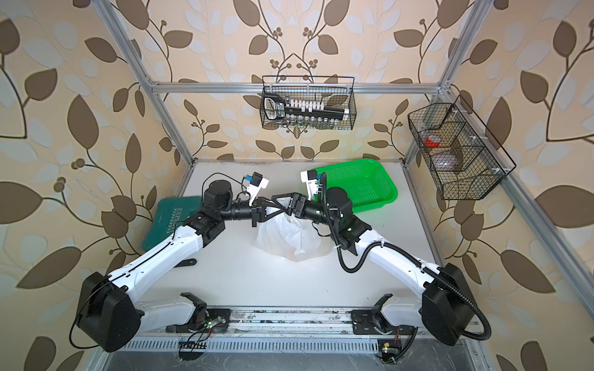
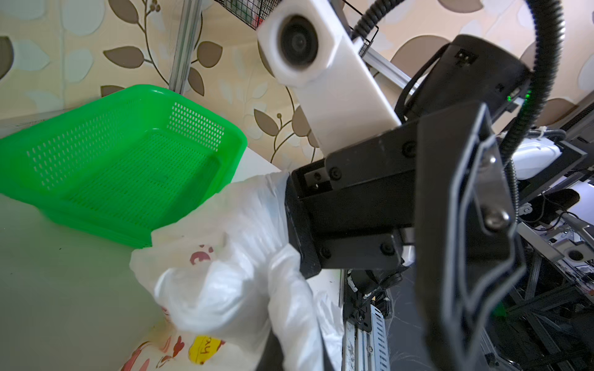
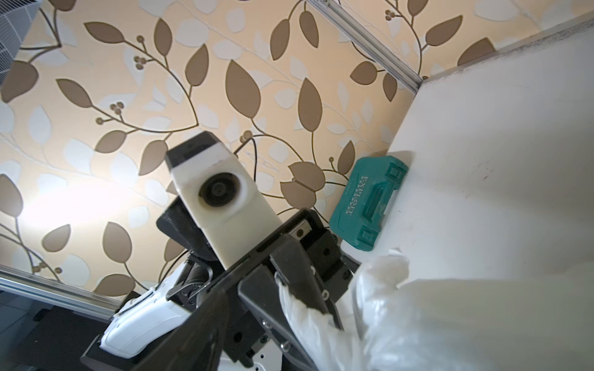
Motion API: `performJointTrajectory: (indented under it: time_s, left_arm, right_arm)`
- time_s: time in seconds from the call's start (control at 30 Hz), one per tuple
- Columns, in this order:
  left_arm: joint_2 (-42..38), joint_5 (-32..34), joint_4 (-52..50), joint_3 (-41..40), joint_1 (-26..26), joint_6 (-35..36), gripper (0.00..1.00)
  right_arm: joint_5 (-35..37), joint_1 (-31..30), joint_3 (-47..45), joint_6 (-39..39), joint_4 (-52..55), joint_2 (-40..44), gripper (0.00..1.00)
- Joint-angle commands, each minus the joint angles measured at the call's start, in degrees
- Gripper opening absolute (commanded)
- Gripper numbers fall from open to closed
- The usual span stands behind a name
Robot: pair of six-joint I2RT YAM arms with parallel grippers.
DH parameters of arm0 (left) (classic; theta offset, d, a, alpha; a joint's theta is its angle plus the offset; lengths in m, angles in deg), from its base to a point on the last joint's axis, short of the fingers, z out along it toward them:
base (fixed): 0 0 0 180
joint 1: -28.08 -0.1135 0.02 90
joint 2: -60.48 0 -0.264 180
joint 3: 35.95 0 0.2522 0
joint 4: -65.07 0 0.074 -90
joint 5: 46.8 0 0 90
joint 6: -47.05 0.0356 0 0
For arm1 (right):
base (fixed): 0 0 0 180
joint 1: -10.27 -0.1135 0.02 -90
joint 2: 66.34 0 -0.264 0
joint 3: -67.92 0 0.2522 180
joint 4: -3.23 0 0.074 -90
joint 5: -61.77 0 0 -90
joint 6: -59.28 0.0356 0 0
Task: Place the pears into plastic bags & tie knots
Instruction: Tie the plastic bag at the center of the board.
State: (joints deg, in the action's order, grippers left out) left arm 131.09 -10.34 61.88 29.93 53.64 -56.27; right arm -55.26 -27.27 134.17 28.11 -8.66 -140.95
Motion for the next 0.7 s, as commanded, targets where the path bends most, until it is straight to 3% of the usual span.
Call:
performJointTrajectory:
  time_s: [0.0, 0.33, 0.53, 0.67]
  left_arm:
    - [-1.07, -1.66, 0.38, -0.09, 0.59, 1.78, 0.0]
    - [-1.4, 1.76, -6.62, 2.07, 2.22, 7.67, 0.0]
    - [-0.82, 5.15, -11.62, 3.43, 4.65, 11.98, 0.0]
    - [-2.13, 11.2, -13.69, 2.95, 6.37, 14.78, 0.0]
  right_arm:
    - [-3.27, 0.27, -0.27, 3.36, -7.25, -0.97, 0.75]
    - [-4.49, 0.19, -2.55, 5.4, -9.84, -2.39, 0.73]
    - [-6.35, 0.18, -2.04, 7.0, -13.07, -4.57, 0.59]
    - [-6.73, 0.6, -2.37, 6.73, -12.98, -4.02, 0.54]
